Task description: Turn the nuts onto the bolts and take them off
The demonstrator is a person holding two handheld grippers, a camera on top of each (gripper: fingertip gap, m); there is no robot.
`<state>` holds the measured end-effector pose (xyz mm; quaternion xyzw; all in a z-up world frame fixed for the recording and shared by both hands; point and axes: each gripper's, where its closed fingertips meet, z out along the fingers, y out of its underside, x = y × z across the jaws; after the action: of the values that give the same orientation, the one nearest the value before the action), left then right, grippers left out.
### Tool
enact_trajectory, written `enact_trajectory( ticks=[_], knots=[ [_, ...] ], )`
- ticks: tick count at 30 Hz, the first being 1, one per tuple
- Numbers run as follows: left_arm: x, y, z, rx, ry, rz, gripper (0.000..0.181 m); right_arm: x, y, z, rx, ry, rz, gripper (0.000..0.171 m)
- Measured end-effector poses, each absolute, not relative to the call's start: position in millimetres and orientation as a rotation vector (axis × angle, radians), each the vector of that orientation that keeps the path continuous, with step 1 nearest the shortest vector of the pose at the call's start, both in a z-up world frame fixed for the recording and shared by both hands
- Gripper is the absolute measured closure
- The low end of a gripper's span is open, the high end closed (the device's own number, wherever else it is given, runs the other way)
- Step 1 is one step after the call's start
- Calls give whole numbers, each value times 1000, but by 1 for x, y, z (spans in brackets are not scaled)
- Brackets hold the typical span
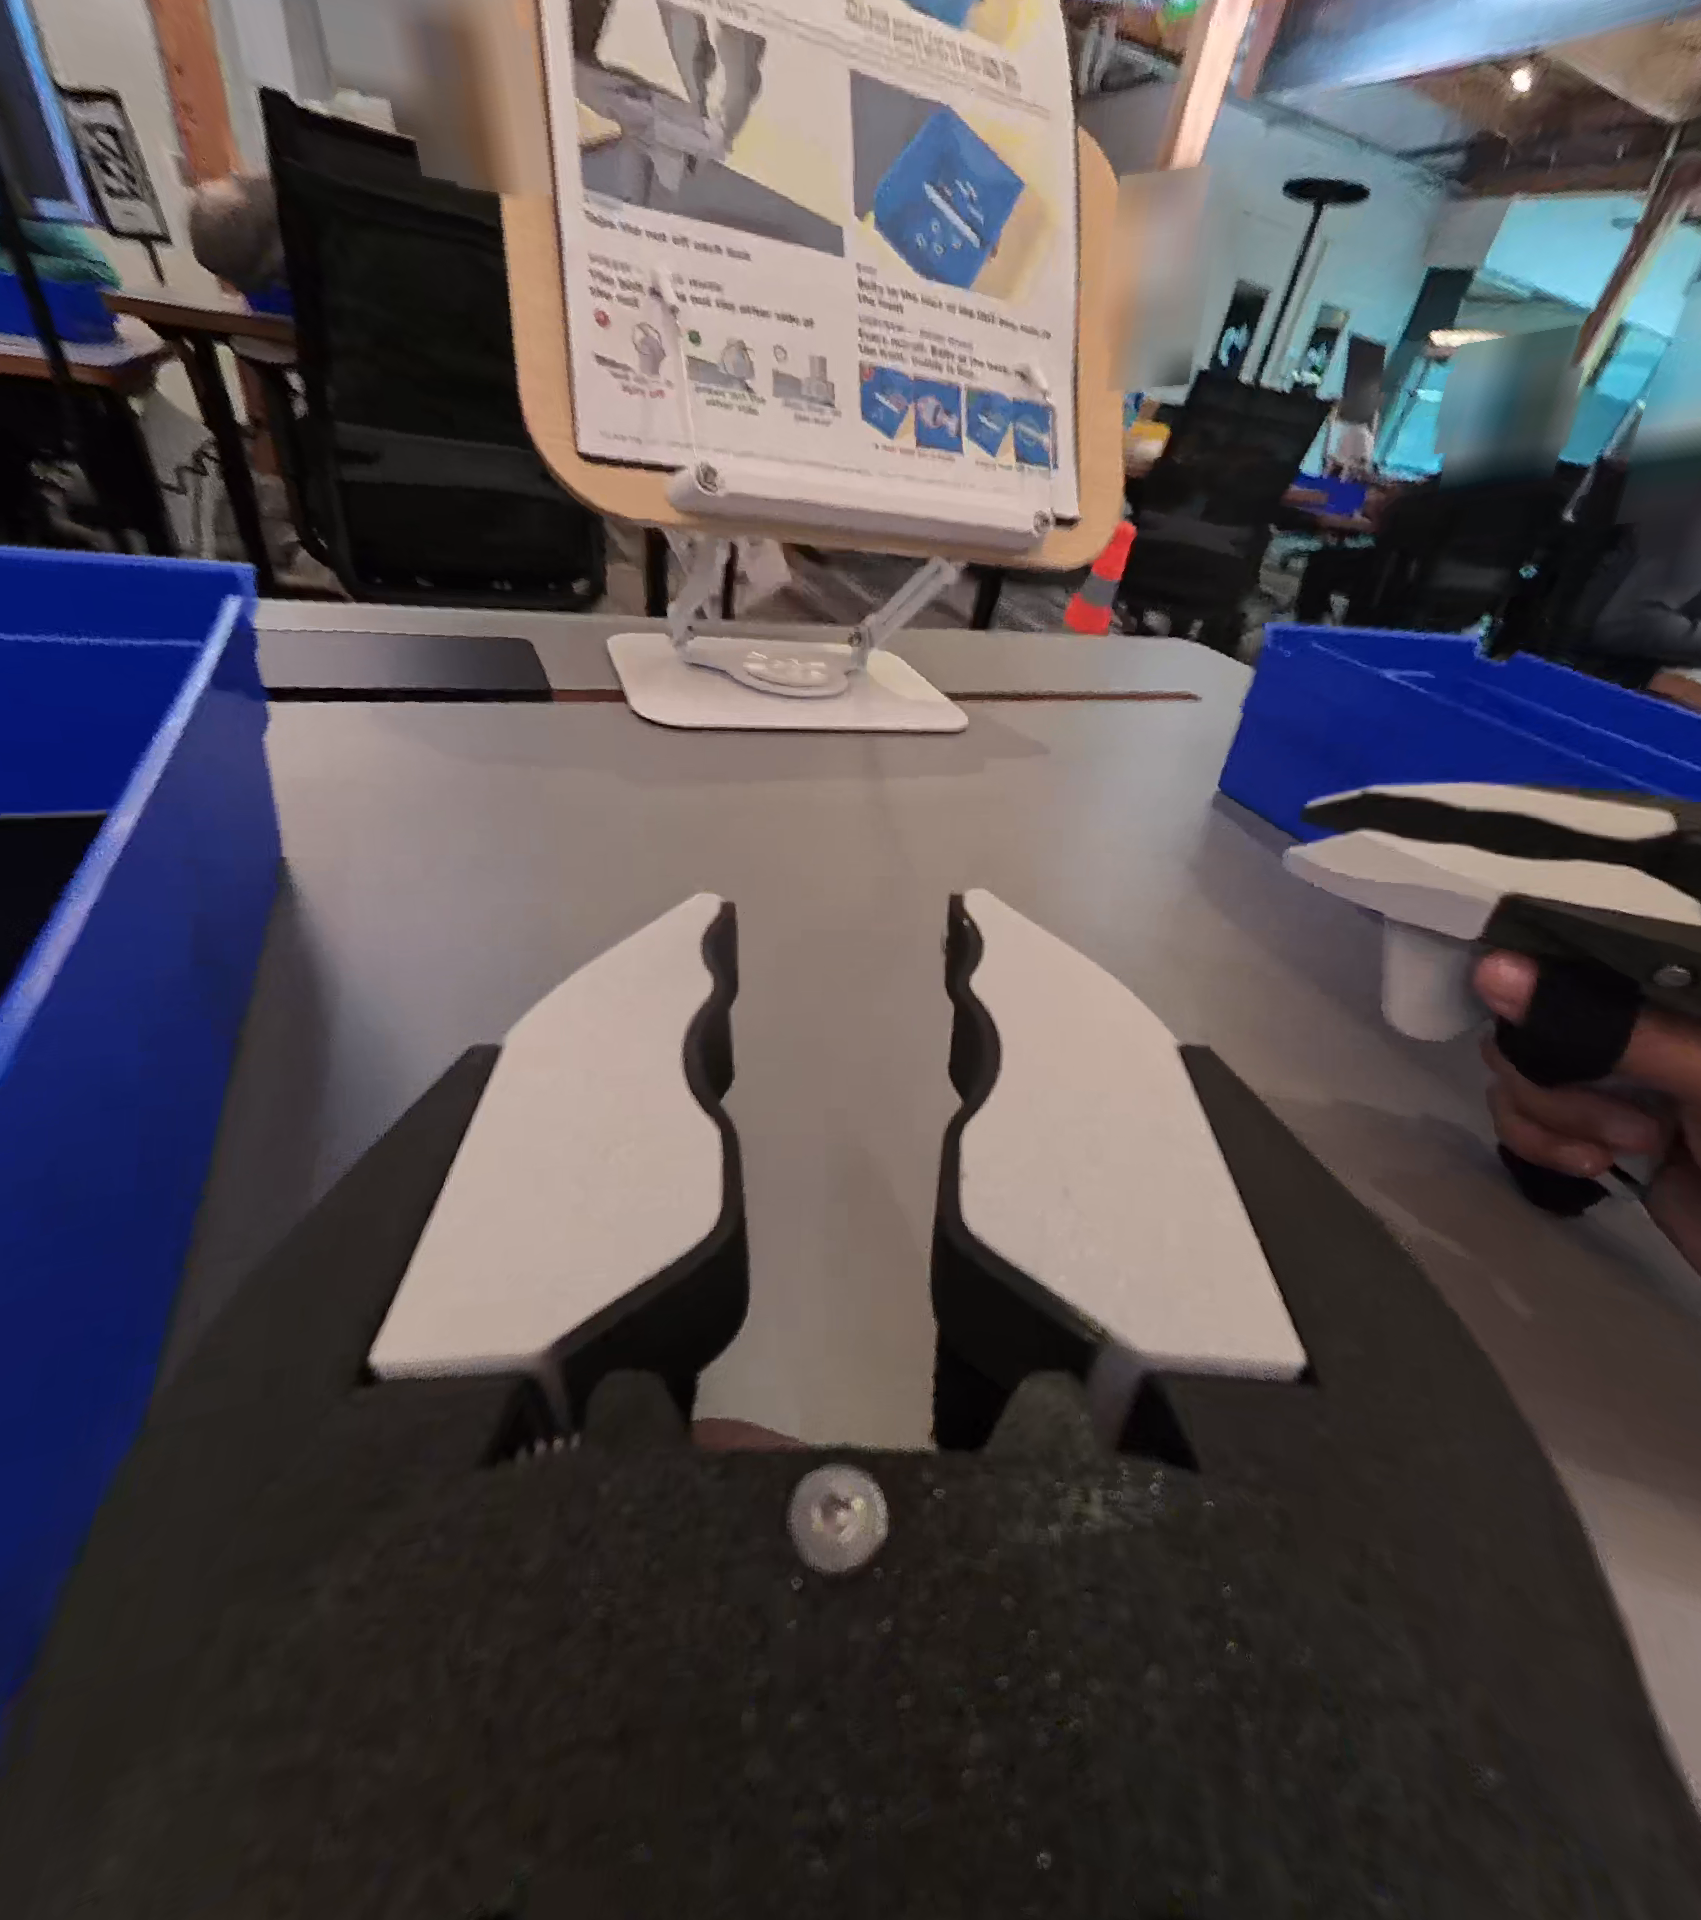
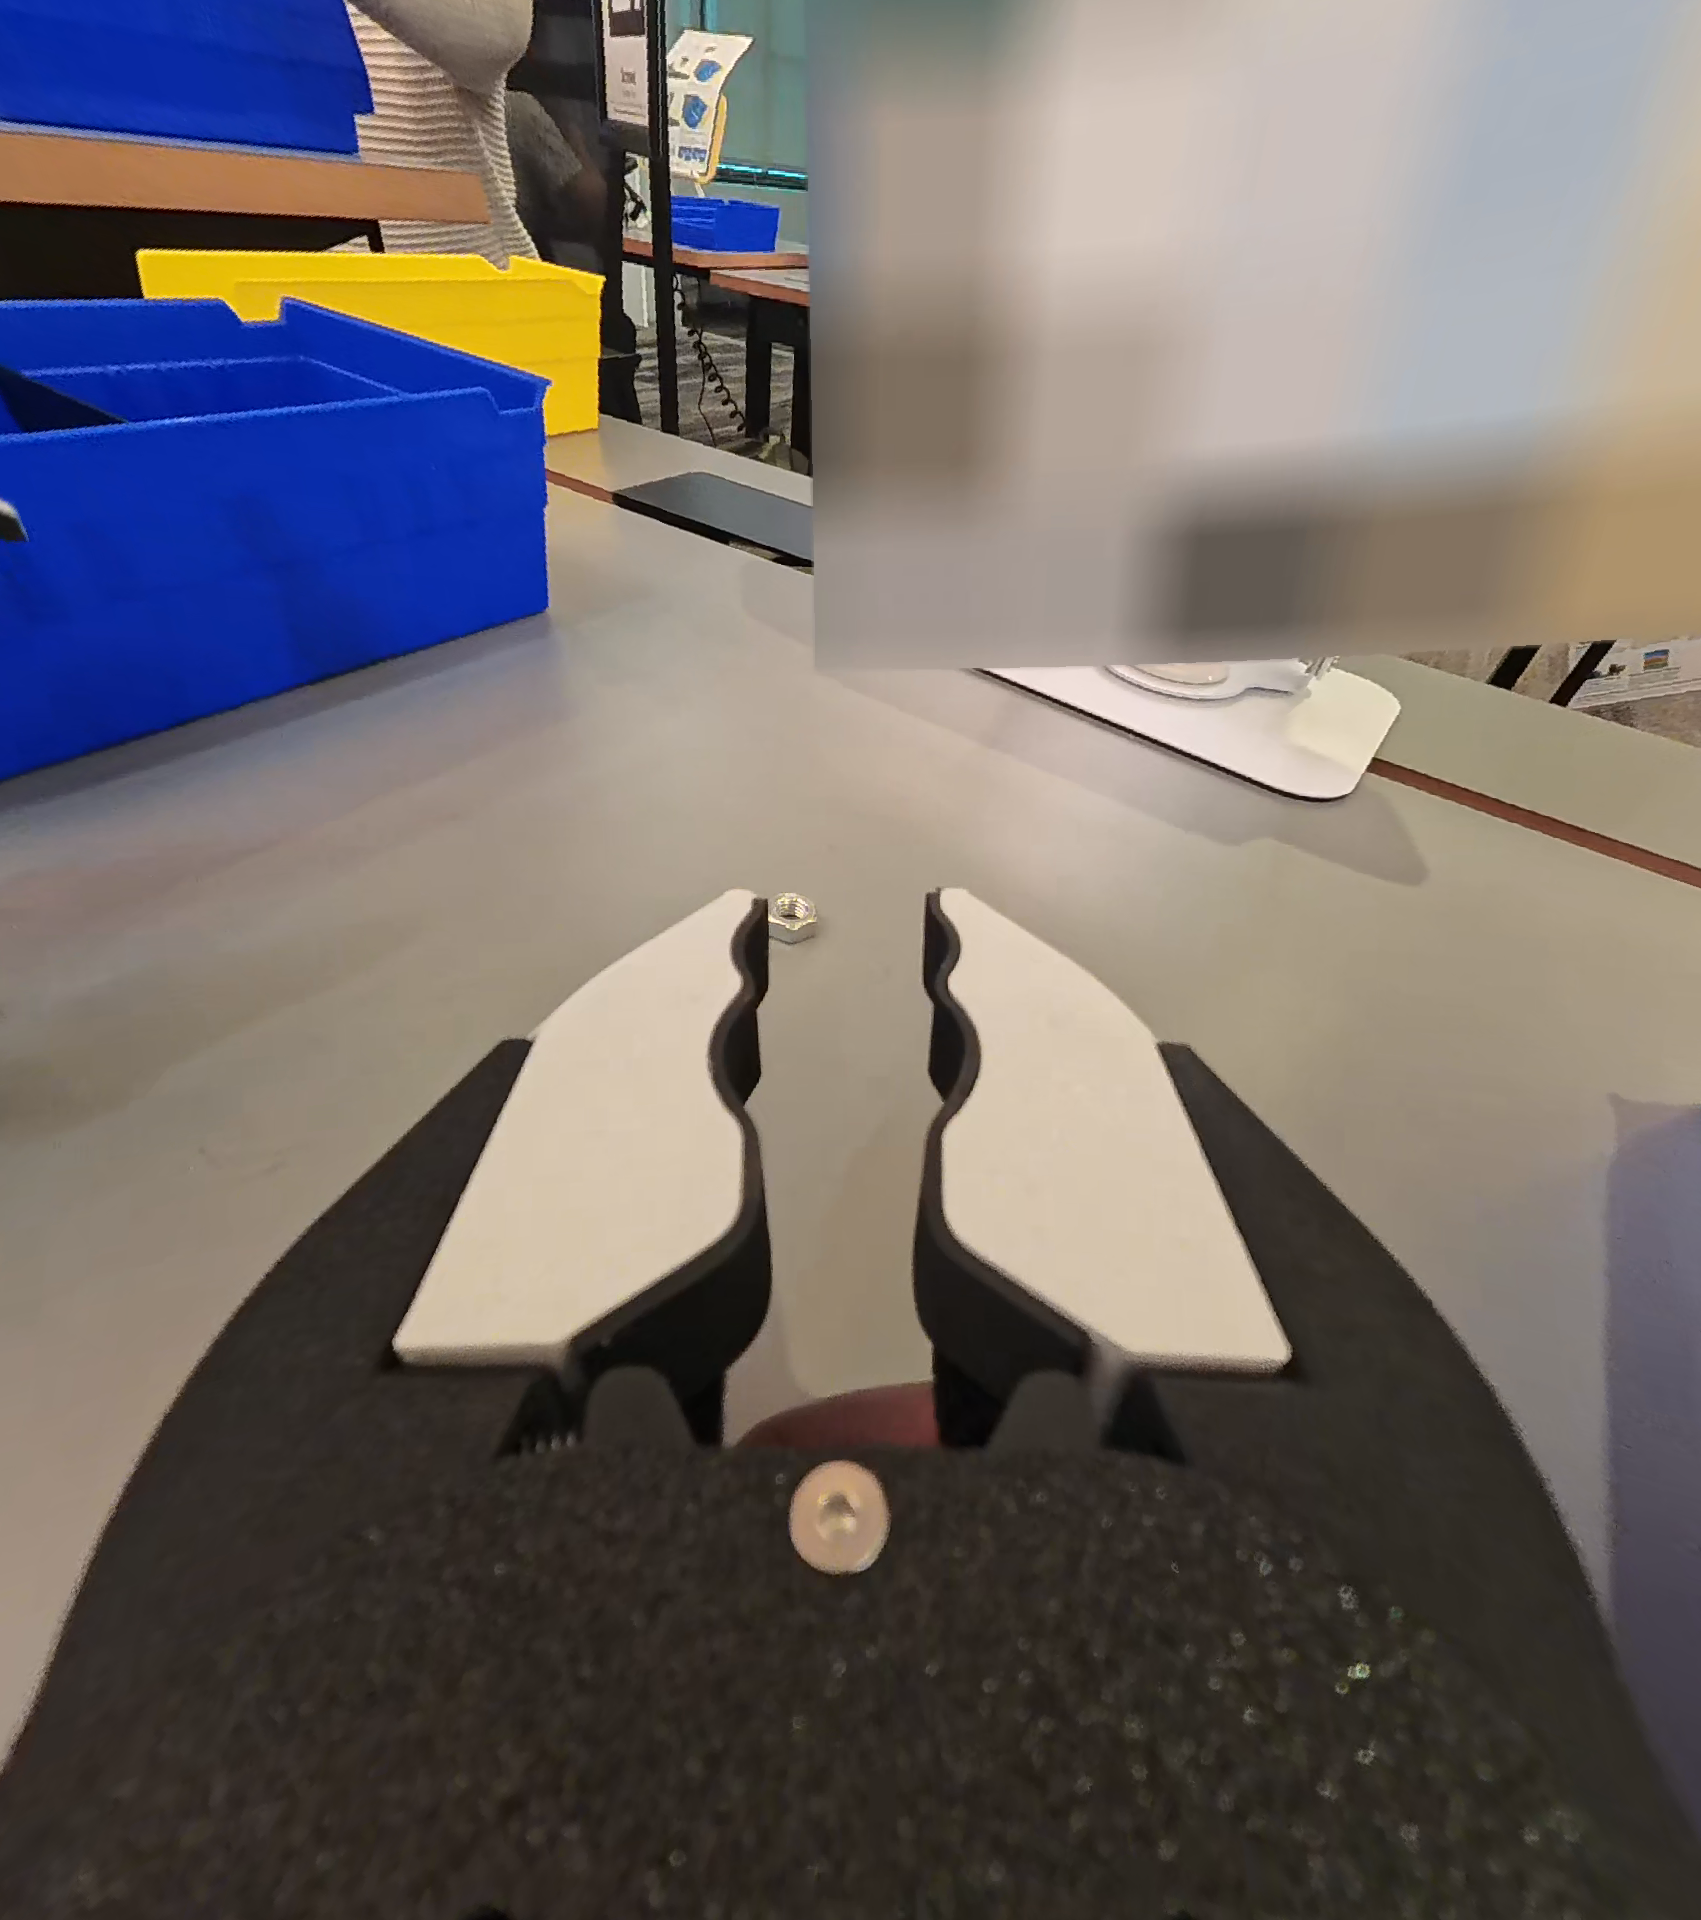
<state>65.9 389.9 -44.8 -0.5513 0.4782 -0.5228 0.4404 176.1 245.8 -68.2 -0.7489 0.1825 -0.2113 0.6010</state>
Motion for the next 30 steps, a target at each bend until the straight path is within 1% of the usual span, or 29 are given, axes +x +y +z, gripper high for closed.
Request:
enact_trajectory(
  ticks=[2,4,7,9,11,14,15,16,18,21,22,27,30],
  knots=[
    [61,392,-25,-1358,1254,-1317,141,176,246,-68,-1737,422,-490,143],
    [56,414,3,-1346,1292,-1249,140,175,247,-68,-1736,422,-480,143],
    [58,475,36,-1349,1433,-1038,140,174,248,-68,-1736,417,-464,143],
    [71,518,38,-1358,1612,-901,139,173,249,-68,-1734,415,-453,143],
    [90,555,21,-1388,1826,-790,132,172,250,-68,-1736,415,-443,143],
    [118,600,-23,-1517,2069,-672,134,174,250,-69,-1738,422,-445,143],
    [126,607,-36,-1559,2127,-672,137,176,249,-69,-1738,425,-448,143],
    [133,610,-49,-1580,2192,-672,140,177,249,-69,-1739,429,-453,143],
    [141,607,-72,-1552,2340,-655,140,180,246,-69,-1733,434,-479,143],
    [140,604,-99,-1374,2564,-521,141,184,243,-67,-1709,432,-515,144],
    [140,600,-103,-1325,2611,-516,144,184,244,-66,-1700,427,-517,145],
    [137,596,-122,-1183,2822,-454,144,187,247,-60,-1659,386,-556,146],
    [134,587,-130,-1123,2949,-507,145,191,252,-63,-1688,387,-569,146]
  ],
)
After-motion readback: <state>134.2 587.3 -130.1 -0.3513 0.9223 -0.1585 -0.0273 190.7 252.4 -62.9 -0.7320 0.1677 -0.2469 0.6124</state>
